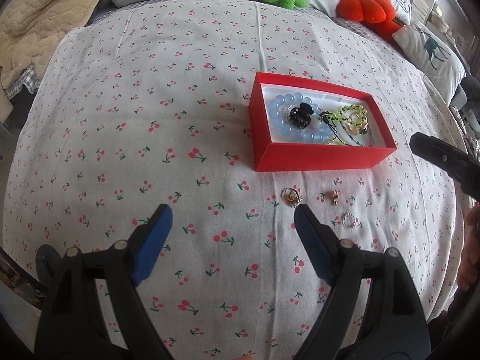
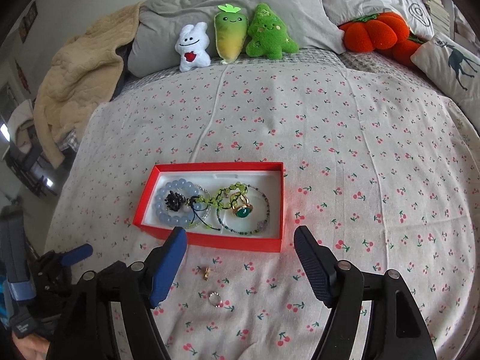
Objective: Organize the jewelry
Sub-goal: 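Withdraw both open tools from the box toward the loose rings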
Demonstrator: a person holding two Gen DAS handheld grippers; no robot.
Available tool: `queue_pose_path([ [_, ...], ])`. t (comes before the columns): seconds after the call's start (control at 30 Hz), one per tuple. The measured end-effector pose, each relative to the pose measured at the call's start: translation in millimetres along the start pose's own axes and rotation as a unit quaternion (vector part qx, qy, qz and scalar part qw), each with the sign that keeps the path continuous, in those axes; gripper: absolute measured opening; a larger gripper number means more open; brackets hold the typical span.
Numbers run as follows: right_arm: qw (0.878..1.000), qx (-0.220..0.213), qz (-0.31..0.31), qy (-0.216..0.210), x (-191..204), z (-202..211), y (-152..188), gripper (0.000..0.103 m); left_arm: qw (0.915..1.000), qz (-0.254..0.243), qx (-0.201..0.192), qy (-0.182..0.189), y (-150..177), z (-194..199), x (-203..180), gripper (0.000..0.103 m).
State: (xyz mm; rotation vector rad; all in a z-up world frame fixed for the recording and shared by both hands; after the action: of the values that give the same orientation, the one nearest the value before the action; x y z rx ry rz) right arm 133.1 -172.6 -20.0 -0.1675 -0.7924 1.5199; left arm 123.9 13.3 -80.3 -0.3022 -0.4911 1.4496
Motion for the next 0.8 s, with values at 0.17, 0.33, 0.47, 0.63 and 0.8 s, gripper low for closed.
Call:
queue_pose_path([
  [0.17,1.0,0.009,-0.009,-0.001,-11,5,23,0.075,0.9998,-0.017,-0.007,0.009,8,-1,-4,0.083],
  [0.33,1.0,0.014,-0.024,0.001,-24,2,45,0.075,0.9988,-0.038,-0.02,0.024,19,-6,-7,0.083],
  [0.47,1.0,0.016,0.004,0.024,-29,-3,61,0.075,0.9963,-0.064,-0.034,0.046,30,-13,-13,0.083],
  [0.63,0.998,0.034,0.052,0.03,-23,-15,81,0.075,0.991,-0.098,-0.058,0.071,39,-18,-27,0.08],
  [0.8,0.994,0.051,0.093,0.032,-13,-23,96,0.075,0.9869,-0.12,-0.068,0.084,38,-21,-43,0.06],
])
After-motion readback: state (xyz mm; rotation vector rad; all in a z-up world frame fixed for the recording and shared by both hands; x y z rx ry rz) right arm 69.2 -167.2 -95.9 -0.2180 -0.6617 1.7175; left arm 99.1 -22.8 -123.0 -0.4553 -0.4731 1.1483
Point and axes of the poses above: each gripper's, at about its wrist camera, not at the fingertips, and z roughly against the way its jaws point, x to its left, y to its underside, the point moved 10 cm from there along -z, roughly the way its jaws point, and after that the axes turned 14 degrees about -y, right-handed, at the moved point
